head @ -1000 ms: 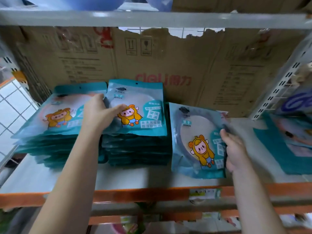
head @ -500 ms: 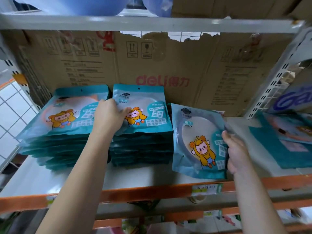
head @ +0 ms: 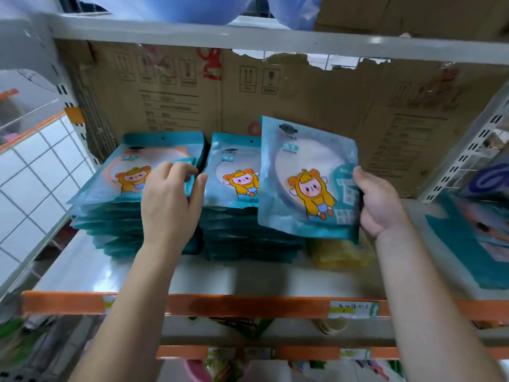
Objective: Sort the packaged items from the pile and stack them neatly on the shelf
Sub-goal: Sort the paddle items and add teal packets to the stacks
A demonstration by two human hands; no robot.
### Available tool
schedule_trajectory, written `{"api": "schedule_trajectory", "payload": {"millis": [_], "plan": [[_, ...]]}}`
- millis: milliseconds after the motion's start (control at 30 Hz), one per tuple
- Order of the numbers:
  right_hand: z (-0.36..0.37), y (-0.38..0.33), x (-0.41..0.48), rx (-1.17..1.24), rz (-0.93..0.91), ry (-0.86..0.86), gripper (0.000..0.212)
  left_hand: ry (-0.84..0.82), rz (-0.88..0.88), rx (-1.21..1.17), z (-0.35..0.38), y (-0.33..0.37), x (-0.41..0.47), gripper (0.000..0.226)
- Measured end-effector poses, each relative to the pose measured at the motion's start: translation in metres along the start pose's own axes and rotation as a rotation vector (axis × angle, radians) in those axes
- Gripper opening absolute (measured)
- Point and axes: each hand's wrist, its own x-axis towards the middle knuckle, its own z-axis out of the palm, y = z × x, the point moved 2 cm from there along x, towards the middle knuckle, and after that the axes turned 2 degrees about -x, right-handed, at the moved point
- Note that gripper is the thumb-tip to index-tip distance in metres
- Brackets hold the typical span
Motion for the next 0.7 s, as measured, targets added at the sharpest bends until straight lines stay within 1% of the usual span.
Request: {"api": "schedule_trajectory", "payload": {"millis": [100,167,233,300,367,467,533,600,633,700], "plan": [[0.054,-0.017,0.005,-0.05,-0.021,-0.132,0.026,0.037,-0.014,0.02,-0.015,-0.015,-0.031,0.025],[0.095,-0.022,0.007,-0.058,-0.021,-0.221,0.023,0.033,-0.022,0.034,-0.019,-0.028,-0.053,0.026],[0.137,-0.02,0.008,-0.07,-0.011,-0.273,0.022,0.011,-0.022,0.078,-0.017,-0.047,-0.074,0.03],[0.174,-0.013,0.007,-0.095,0.001,-0.293,0.019,-0.046,-0.048,0.146,-0.012,-0.068,-0.092,0.036],[0.203,-0.002,0.008,-0.143,0.008,-0.279,0.018,-0.118,-0.063,0.209,-0.007,-0.086,-0.106,0.039],[0.237,0.014,0.013,-0.227,0.048,-0.242,0.03,-0.196,-0.075,0.237,0.0,-0.099,-0.118,0.039],[0.253,0.023,0.016,-0.242,0.078,-0.246,0.036,-0.207,-0.096,0.234,0.003,-0.103,-0.121,0.037],[0.264,0.03,0.02,-0.251,0.098,-0.274,0.038,-0.211,-0.105,0.245,0.004,-0.104,-0.122,0.035],[0.267,0.033,0.021,-0.284,0.098,-0.302,0.037,-0.212,-0.107,0.252,0.005,-0.104,-0.122,0.035],[0.271,0.036,0.022,-0.437,0.054,-0.345,0.036,-0.214,-0.109,0.258,0.006,-0.105,-0.123,0.035]]}}
